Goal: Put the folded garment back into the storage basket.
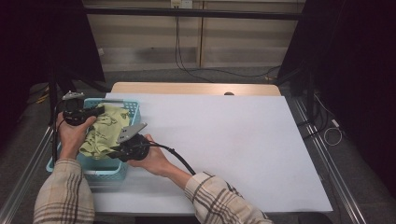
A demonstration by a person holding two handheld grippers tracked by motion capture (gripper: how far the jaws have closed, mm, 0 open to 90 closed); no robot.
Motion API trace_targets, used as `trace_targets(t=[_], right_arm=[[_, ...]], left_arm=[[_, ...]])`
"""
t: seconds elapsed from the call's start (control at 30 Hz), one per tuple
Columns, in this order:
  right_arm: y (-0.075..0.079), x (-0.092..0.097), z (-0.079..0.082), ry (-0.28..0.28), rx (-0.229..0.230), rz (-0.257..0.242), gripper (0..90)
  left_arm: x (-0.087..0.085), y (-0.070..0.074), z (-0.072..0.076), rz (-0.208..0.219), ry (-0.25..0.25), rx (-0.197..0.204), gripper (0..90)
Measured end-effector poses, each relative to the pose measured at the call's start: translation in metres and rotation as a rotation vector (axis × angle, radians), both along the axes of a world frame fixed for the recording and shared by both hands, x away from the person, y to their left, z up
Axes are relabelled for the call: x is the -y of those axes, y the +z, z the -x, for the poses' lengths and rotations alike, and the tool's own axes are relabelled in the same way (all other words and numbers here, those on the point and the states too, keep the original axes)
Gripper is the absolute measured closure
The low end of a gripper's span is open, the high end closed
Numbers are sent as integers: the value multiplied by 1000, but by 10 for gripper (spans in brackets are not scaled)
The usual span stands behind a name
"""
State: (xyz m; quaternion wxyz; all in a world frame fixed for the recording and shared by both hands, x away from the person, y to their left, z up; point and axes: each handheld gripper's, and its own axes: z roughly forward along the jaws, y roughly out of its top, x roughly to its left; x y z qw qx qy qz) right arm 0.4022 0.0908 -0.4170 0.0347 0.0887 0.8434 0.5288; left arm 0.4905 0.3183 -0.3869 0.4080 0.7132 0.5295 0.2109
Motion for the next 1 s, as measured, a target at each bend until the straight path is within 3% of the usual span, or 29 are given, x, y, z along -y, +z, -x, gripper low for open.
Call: trace_targets(t=[0.13, 0.17, 0.2, 0.37, 0.47, 0.67, 0.7, 0.73, 1.0], right_arm=[[-2, -1, -1, -2, -8, 5, 790], [-2, -1, 0, -3, -10, 4, 788], [-2, -1, 0, -4, -13, 6, 787], [-3, -2, -1, -3, -15, 1, 775], [-3, -1, -1, 3, -16, 0, 746], [-2, 0, -2, -13, -28, -16, 591], [-1, 0, -2, -8, -25, -18, 573], [-1, 1, -2, -5, -29, -21, 544], [8, 6, 0, -18, -16, -50, 412]], left_arm=[[2, -2, -2, -22, -3, -2, 768], [2, -2, -3, -46, 1, -7, 760], [2, -2, -4, -38, 4, -22, 754], [3, -5, -6, -32, 3, -12, 747], [3, -5, -6, -33, 22, -9, 625], [5, -1, -2, -35, 26, 16, 493], [4, -1, -2, -54, 20, 26, 485], [5, 0, -1, -51, 25, 14, 461], [7, 4, 2, -25, 35, 41, 243]])
